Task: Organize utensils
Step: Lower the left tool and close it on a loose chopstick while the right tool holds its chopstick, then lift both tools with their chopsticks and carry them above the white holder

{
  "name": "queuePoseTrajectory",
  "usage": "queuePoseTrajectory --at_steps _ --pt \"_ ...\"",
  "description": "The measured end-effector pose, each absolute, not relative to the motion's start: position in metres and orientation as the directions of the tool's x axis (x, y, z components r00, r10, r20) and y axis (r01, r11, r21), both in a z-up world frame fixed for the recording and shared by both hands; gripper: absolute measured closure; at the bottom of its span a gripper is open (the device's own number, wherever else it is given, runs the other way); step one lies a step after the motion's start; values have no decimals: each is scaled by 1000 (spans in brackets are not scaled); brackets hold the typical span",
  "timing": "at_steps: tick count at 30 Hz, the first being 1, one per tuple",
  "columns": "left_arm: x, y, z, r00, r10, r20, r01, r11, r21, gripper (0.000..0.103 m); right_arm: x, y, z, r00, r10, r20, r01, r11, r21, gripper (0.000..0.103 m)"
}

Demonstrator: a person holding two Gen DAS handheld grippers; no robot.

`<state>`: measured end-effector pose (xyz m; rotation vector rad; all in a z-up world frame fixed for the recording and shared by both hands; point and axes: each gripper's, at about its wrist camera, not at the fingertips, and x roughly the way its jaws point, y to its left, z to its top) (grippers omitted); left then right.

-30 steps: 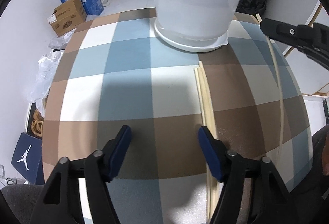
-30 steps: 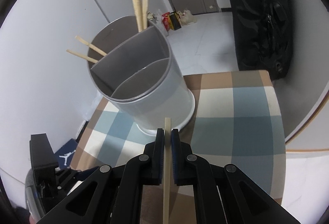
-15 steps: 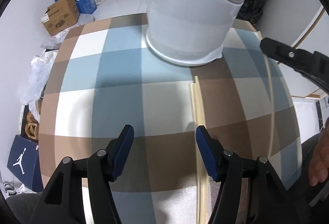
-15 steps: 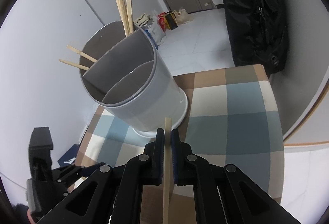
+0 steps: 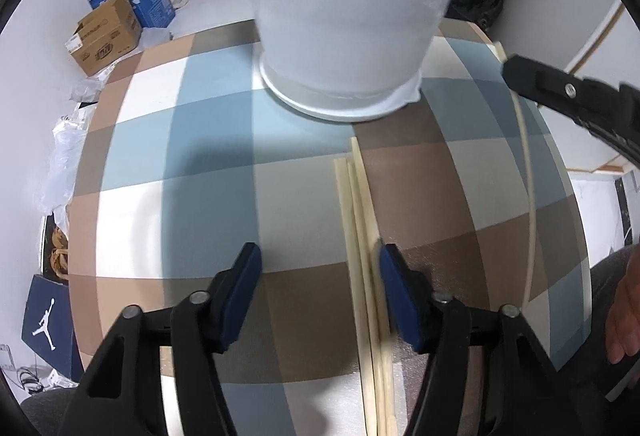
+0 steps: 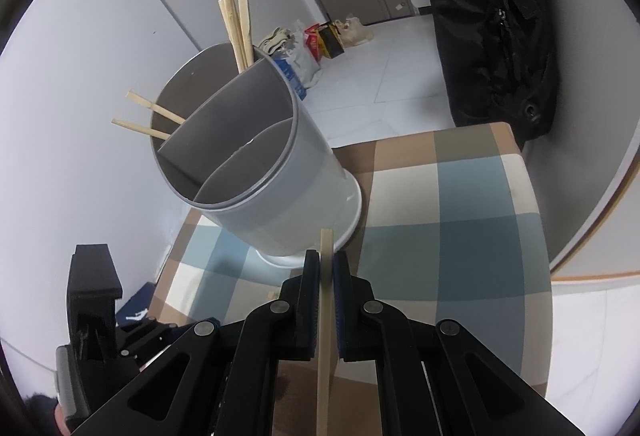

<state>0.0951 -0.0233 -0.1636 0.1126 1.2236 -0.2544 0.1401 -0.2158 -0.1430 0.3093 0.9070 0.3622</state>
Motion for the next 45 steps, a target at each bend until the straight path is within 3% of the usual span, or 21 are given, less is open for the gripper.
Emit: queuePoseTrajectory --at_steps 5,24,26,33,38,45 --pt "100 -9 -156 329 -198 -923 198 970 -138 57 140 -215 -142 564 436 -701 -179 894 412 97" --pt "115 -30 -169 308 -93 -947 207 978 -29 57 141 -214 -144 563 437 -702 -172 892 417 97" --pt "118 -28 -169 312 -94 -946 205 978 -30 61 141 -215 -144 562 438 -701 -170 891 421 97" --pt "130 -26 -168 315 -150 -937 215 973 -83 100 141 -219 -146 560 462 -688 -169 876 451 97" --pt "131 -22 -165 328 -206 -922 217 966 -139 101 141 -232 -149 555 517 -652 -142 831 538 97" --pt "116 -13 -130 446 -238 -863 205 966 -160 101 136 -238 -139 590 518 -620 -138 821 554 97"
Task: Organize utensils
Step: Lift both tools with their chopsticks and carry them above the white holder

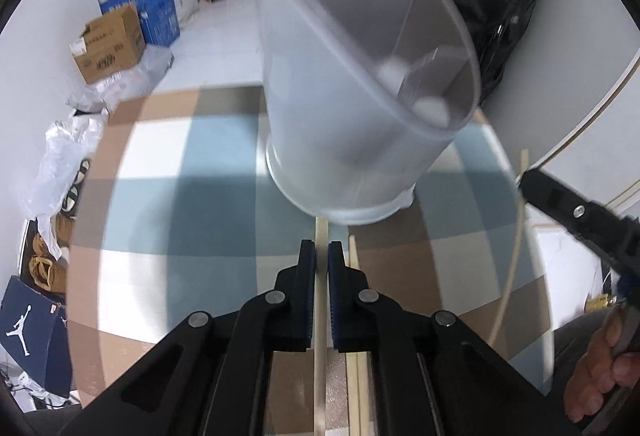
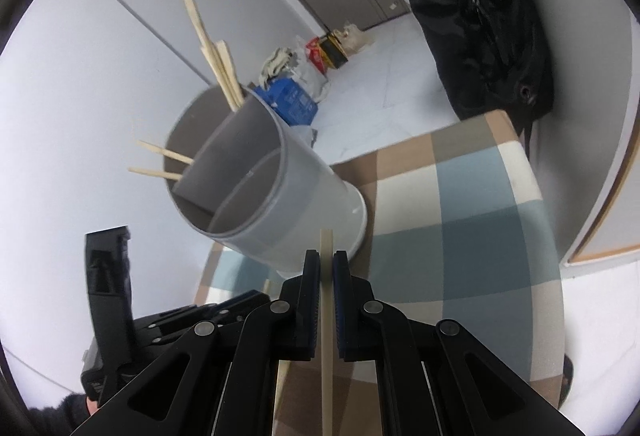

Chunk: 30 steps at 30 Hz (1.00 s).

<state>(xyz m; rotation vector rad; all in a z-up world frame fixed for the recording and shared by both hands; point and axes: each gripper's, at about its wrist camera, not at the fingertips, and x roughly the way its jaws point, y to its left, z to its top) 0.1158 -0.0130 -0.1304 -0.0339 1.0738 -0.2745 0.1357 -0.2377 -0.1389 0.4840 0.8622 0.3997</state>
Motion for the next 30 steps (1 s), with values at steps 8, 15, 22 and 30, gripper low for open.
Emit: queuePoseTrajectory --at_steps 8,15,22,30 --pt "94 -1 -84 571 -294 -766 191 956 -224 101 118 -230 -105 643 531 -551 -193 810 554 97" --pt "92 9 -63 627 -335 -703 198 942 -273 101 100 -219 -81 677 519 -522 -230 822 521 97" --pt "92 15 -27 699 -382 -605 235 921 -311 101 92 -207 -51 709 510 -488 -263 833 487 97" --pt "116 24 23 796 -403 -452 263 903 -341 101 109 -209 3 747 508 -429 -305 835 459 97"
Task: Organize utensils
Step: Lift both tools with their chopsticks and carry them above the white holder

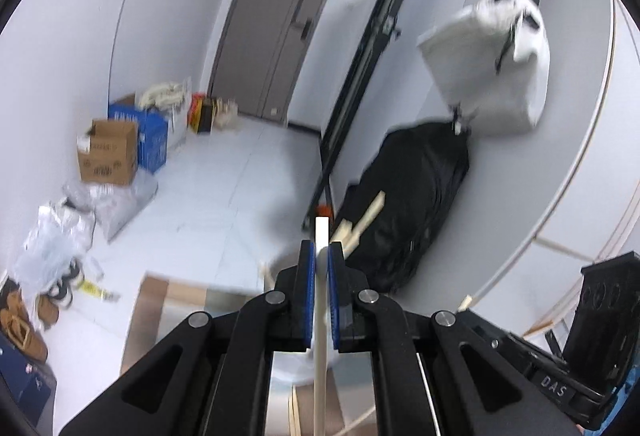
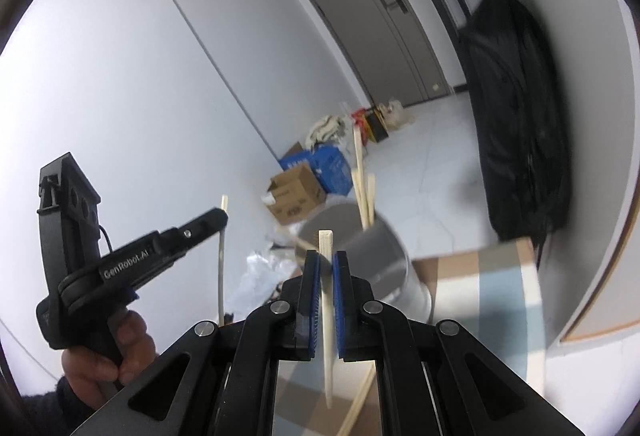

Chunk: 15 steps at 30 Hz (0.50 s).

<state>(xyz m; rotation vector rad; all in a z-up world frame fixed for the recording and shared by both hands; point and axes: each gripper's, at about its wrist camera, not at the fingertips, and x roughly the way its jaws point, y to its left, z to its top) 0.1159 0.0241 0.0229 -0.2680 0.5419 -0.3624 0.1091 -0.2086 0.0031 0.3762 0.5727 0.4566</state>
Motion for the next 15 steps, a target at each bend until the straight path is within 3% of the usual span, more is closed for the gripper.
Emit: queuePoseTrajectory --at_steps 8,15 --pt "156 26 50 883 -358 -304 256 909 -328 101 159 -200 57 771 509 -383 -350 841 413 97" --pt "181 32 47 922 -303 -240 212 915 -342 101 197 -187 79 782 496 -376 -356 852 384 97"
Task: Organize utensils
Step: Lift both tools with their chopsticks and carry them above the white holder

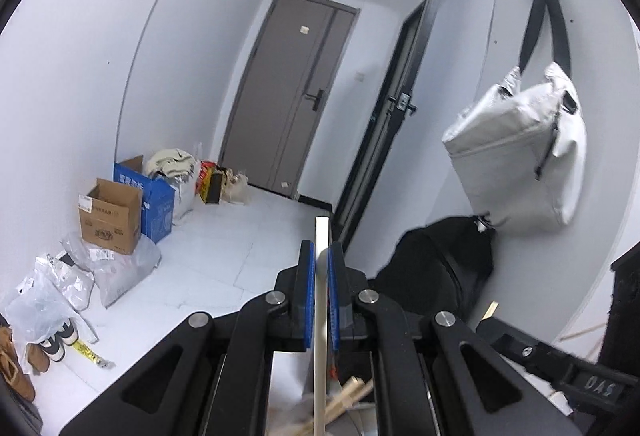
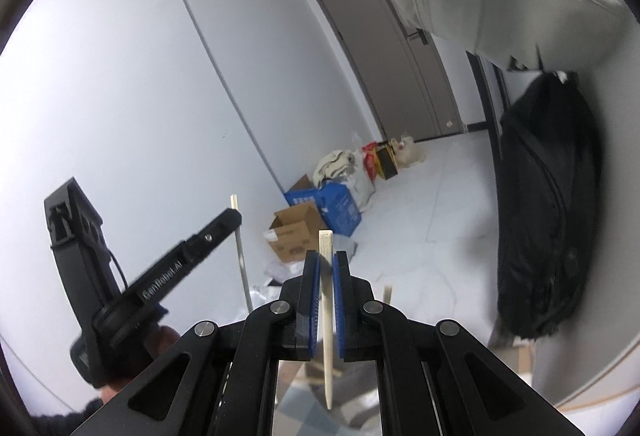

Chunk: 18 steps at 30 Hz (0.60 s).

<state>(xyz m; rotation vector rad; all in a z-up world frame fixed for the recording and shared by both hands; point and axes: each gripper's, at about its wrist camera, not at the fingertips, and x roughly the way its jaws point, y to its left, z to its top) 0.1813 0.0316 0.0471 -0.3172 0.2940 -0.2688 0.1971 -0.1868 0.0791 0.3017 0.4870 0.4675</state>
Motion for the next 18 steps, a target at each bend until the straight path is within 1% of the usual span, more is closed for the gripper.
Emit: queuePoseTrajectory --at_steps 5,11,18 --pt "195 38 36 943 -263 -205 179 918 -354 101 214 -173 76 786 492 -374 -364 858 364 97" --pt "211 43 23 950 -250 -186 167 912 -375 101 229 -163 63 796 478 -372 -362 868 339 97" --pt "201 27 13 966 -226 -123 176 929 -325 101 238 -161 45 794 470 -385 -365 876 315 97"
